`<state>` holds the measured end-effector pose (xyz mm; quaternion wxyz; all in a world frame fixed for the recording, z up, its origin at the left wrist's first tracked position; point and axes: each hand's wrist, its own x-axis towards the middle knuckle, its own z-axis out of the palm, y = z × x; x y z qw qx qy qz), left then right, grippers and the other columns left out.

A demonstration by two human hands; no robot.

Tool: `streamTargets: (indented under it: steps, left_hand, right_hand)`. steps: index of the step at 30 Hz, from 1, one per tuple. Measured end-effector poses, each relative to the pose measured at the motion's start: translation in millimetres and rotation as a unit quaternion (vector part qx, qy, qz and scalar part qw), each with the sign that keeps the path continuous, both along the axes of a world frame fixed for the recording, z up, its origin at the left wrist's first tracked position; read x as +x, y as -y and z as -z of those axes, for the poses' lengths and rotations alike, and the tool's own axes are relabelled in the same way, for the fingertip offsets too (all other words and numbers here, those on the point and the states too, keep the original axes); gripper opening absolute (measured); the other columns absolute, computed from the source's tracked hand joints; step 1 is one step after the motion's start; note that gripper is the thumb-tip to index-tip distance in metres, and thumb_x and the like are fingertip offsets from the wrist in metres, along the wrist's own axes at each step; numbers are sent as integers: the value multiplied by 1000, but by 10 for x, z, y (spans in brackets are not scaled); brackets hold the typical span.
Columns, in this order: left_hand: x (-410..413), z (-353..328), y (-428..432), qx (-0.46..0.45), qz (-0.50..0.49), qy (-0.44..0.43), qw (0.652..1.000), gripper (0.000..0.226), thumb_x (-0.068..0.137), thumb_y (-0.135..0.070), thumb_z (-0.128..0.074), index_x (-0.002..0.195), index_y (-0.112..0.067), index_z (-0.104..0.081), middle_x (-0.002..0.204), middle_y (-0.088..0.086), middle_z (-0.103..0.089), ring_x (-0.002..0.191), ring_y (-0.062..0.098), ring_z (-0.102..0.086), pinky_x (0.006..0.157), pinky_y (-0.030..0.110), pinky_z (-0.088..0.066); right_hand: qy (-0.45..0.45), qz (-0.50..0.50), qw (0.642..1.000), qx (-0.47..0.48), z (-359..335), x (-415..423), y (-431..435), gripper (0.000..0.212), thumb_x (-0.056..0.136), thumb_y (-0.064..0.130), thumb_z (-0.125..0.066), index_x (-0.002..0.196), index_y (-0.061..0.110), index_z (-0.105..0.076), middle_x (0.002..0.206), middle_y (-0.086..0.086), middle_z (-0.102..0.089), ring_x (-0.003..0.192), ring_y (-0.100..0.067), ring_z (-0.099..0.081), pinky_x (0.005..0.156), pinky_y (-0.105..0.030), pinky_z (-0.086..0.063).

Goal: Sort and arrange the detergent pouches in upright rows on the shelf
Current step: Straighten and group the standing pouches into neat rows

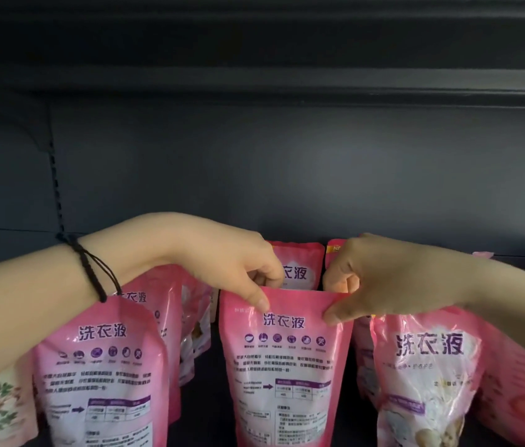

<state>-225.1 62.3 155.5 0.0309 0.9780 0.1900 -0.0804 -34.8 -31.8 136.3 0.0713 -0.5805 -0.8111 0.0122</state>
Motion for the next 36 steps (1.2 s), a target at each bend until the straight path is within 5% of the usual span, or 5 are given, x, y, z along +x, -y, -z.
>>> streamTargets:
  steps: [11, 19, 27, 32, 36]
  left_hand:
    - [-122, 99, -16, 89, -34, 243, 965, 3, 85, -30, -70, 84, -29, -73, 97, -12, -61, 89, 3, -55, 86, 33, -45]
    - [112, 494, 177, 252, -127, 383, 880, 16, 89, -40, -63, 100, -34, -73, 95, -7, -40, 97, 17, -39, 67, 31, -34]
    - [319, 955, 175, 17, -122, 499, 858, 30, 86, -7, -54, 87, -30, -74, 75, -14, -64, 83, 20, -65, 58, 27, -43]
    - [309, 1459, 340, -327, -83, 641, 689, 30, 94, -8, -56, 112, -31, -64, 96, -13, -73, 93, 12, -69, 78, 23, -56]
    - [308, 1909, 605, -390, -68, 675, 622, 30, 86, -43, -62, 113, -30, -63, 112, -12, -69, 107, 4, -63, 84, 10, -46]
  right_hand:
    - [-158, 37, 977, 141, -22, -74, 176, 32, 83, 33, -71, 57, 16, -66, 51, 6, -58, 46, -1, -49, 49, -16, -43]
    - [-178, 119, 939, 270, 165, -270, 310, 39, 83, 24, -66, 47, 15, -56, 43, -1, -60, 45, -17, -61, 49, -26, -51]
    - [-141, 198, 935, 258, 467, -574, 198, 31, 73, 30, -61, 51, 9, -55, 54, -8, -63, 59, -31, -62, 58, -35, -54]
    - [-99, 240, 916, 305, 629, -594, 127, 25, 73, 30, -59, 57, 11, -54, 64, -7, -58, 61, -33, -53, 52, -27, -35]
    - [-140, 226, 904, 335, 698, -556, 141, 49, 85, 44, -51, 53, 7, -49, 57, -13, -58, 58, -31, -56, 49, -27, -36]
